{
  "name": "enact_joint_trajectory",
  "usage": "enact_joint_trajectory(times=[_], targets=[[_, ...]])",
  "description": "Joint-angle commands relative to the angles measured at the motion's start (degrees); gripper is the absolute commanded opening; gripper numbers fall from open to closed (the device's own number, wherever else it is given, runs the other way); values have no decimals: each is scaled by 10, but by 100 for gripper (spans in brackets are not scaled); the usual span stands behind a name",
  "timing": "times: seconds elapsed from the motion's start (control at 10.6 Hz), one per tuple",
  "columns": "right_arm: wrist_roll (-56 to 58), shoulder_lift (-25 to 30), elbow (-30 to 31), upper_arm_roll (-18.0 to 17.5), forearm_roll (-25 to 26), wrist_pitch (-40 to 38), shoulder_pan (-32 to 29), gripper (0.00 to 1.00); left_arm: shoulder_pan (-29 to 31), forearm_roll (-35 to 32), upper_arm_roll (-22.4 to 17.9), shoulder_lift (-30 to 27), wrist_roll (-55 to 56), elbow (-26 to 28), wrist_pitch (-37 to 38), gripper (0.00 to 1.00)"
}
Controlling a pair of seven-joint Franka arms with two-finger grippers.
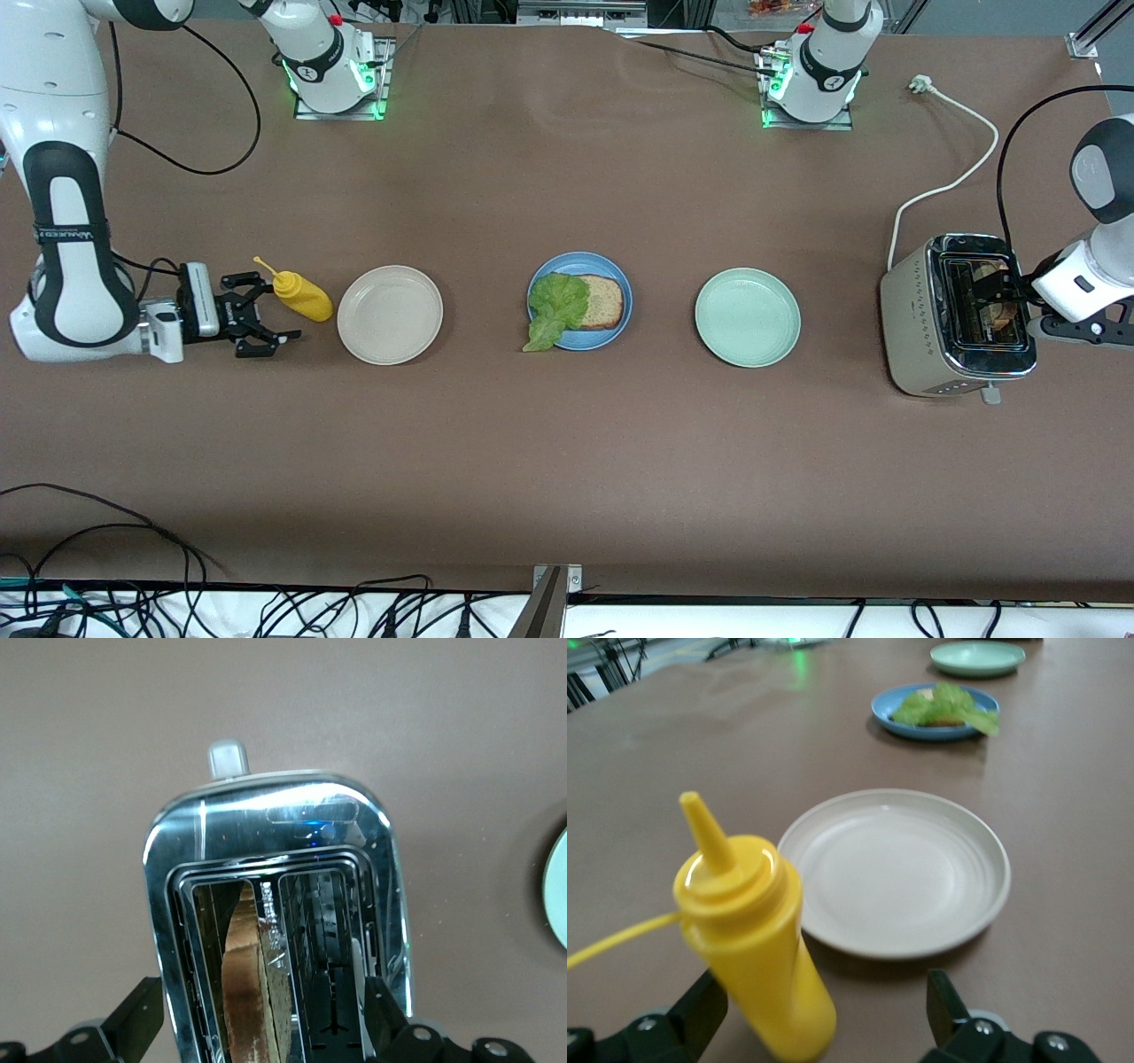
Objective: Make sandwich in blue plate with both arms
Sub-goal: 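Withdraw the right gripper while the left gripper lifts the toast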
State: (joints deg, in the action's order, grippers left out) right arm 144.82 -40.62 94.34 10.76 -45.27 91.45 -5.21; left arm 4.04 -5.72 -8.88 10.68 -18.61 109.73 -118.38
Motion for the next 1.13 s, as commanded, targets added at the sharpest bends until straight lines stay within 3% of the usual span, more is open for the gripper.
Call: enact_joint_trajectory(times=[0.0,0.09,0.28,0.38,0.56,0.75,0.85,1.03], targets=[[-118,6,-58,7,69,-2,-2,100,-2,-13,-13,-18,-21,34,-19,99],[-154,6,-86,7,105,-2,-1,100,-2,-13,-15,-17,-27,34,-19,87],[-207,10,-135,8,204,2,0,100,-2,-13,-18,-15,-30,33,-17,38],[-229,14,-148,8,249,0,0,100,-3,-14,-18,-15,-30,33,-15,24],[-296,33,-175,5,309,-5,5,100,-3,-13,-18,-12,-30,31,-13,14],[-349,48,-181,4,319,-20,17,100,-3,-13,-19,-10,-30,29,-12,11],[-383,50,-181,5,320,-33,23,100,-3,-13,-22,-10,-30,27,-10,3],[-470,78,-192,7,327,-51,59,100,-4,-13,-21,-10,-28,13,-2,0]])
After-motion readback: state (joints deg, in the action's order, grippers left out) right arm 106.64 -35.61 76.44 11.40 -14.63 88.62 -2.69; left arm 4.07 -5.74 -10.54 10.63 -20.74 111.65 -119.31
